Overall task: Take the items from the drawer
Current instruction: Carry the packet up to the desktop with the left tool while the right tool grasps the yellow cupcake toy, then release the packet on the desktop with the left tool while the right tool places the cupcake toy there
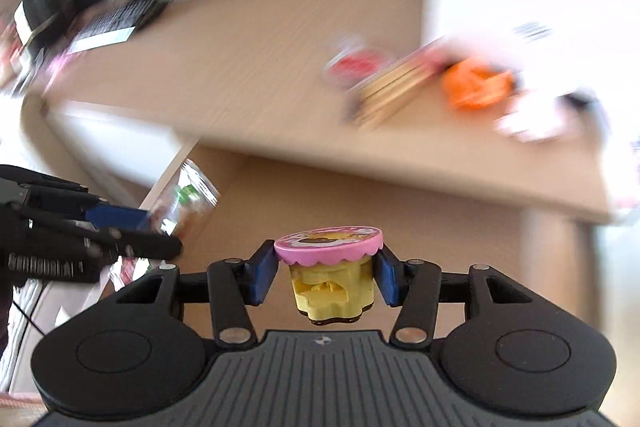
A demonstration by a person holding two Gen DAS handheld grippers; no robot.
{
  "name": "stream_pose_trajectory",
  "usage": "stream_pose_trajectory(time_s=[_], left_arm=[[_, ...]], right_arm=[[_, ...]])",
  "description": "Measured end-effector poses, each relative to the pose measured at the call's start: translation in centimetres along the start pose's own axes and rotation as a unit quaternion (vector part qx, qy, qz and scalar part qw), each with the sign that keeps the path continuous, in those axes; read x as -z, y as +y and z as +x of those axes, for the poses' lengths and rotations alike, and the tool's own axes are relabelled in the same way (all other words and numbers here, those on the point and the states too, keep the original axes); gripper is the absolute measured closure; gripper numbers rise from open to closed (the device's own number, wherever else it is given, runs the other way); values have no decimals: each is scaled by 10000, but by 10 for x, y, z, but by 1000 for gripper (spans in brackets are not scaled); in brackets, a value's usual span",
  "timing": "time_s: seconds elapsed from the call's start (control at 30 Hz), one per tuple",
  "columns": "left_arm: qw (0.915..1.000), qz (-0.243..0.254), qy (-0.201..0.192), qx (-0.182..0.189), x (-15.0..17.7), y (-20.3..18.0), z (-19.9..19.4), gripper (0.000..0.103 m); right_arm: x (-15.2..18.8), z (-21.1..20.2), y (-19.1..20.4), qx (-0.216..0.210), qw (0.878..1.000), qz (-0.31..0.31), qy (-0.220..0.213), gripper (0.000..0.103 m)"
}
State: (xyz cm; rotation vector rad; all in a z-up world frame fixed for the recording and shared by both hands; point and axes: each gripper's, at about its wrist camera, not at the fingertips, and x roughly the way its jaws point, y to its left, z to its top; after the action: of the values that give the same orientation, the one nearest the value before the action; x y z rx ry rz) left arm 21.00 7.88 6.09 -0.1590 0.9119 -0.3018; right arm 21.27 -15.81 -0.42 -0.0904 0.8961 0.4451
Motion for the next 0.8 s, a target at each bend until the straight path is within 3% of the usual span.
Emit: stream_pose_trajectory(time_s=[0.1,0.2,0.3,0.43,0.57,0.8], left_arm=[[9992,-65,-360,-151,-33,-1,9,64],[9969,-208,-685,-341,-64,0,28,64],[9952,-139,-687,-683,-83,0,63,64],[9961,-211,-171,-845,-83,7,109,63],[9924,147,-361,-1166,-75,-2,116,60],[9923,50,-522,-1125,-73,-3,104,60]], right_arm=[[7,-37,-13,350,9979,303,-446,52],[1,-49,-32,629,9950,418,-658,52],[3,-53,-43,749,9937,483,-680,52],[4,-53,-56,814,9933,510,-647,52],[10,-53,-56,884,9935,386,-603,52],[10,-39,-60,833,9937,546,-506,52]])
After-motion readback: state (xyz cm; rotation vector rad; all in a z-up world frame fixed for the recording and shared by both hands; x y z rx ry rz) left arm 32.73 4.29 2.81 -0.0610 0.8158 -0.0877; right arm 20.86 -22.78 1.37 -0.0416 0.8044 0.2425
